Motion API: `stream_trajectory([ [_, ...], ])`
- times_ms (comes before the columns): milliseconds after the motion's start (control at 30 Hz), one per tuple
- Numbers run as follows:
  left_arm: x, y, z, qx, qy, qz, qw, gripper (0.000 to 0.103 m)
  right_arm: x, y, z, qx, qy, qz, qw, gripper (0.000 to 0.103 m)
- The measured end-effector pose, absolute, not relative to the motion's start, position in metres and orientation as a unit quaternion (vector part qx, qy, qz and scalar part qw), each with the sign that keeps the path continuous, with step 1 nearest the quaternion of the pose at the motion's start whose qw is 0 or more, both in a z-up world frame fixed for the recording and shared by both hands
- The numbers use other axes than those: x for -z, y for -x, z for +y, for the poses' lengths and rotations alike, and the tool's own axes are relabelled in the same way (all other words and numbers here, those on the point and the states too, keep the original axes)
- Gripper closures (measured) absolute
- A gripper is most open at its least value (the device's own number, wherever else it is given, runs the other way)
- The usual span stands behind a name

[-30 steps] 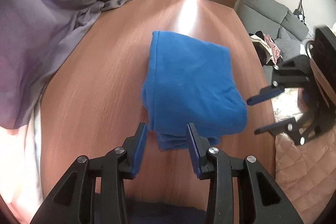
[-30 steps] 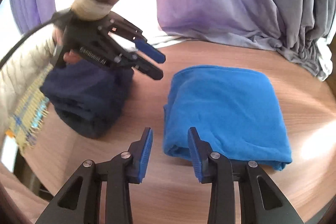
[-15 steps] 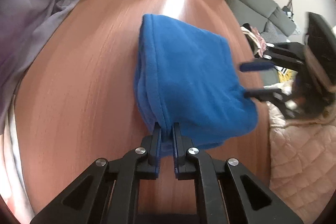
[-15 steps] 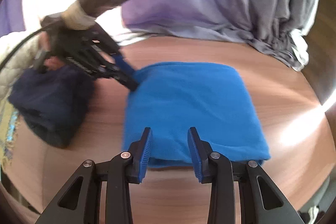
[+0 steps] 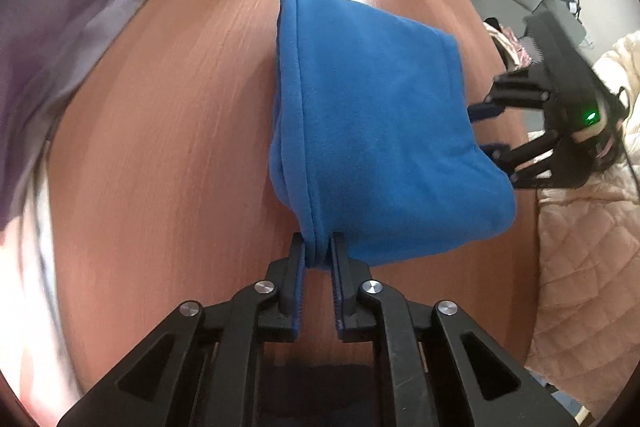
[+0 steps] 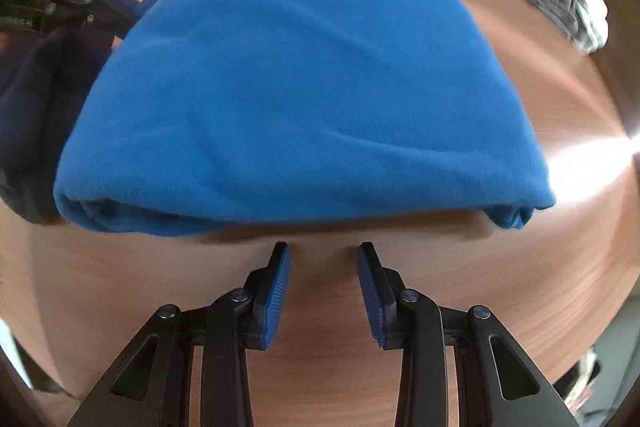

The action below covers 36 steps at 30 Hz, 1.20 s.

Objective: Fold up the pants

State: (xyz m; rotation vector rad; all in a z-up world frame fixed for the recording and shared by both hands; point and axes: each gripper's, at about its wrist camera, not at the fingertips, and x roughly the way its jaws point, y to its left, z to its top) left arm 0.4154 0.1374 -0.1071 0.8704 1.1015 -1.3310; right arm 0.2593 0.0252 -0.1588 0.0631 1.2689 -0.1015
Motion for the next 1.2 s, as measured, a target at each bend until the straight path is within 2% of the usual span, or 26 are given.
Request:
stream_trajectory([
  [167,0.088,-0.391,0.151,0.498,-0.404,0.432,0.634,0.075,0.125,-0.245,0.028,0.051,-0.004,0.543,0.838,0.067],
  [233,0.073,-0.379,0.159,0.471,-0.371,0.423,0.68,0.074,0.109,-0.237,0.028,0.052,0.002,0.514,0.856,0.067],
  [367,0.044,-0.351,0.176,0.438,-0.256,0.407,0.76,0.06,0.086,-0.226,0.017,0.043,0.0,0.462,0.886,0.065],
  [400,0.04,-0.346,0.18,0.437,-0.226,0.403,0.772,0.06,0.08,-0.224,0.01,0.042,0.0,0.448,0.893,0.059],
  [533,0.042,-0.318,0.184,0.357,-0.14,0.393,0.836,0.058,0.062,-0.216,-0.004,0.042,0.011,0.401,0.915,0.051],
  [833,0.074,-0.278,0.171,0.179,-0.033,0.373,0.91,0.058,0.054,-0.23,-0.056,0.001,0.03,0.352,0.936,0.05],
  [967,0.085,-0.274,0.171,0.127,0.019,0.371,0.92,0.053,0.061,-0.243,-0.071,-0.045,0.025,0.353,0.934,0.05],
  [1200,0.113,-0.284,0.165,0.065,0.082,0.406,0.908,0.053,0.08,-0.27,-0.087,-0.104,-0.013,0.372,0.922,0.05],
])
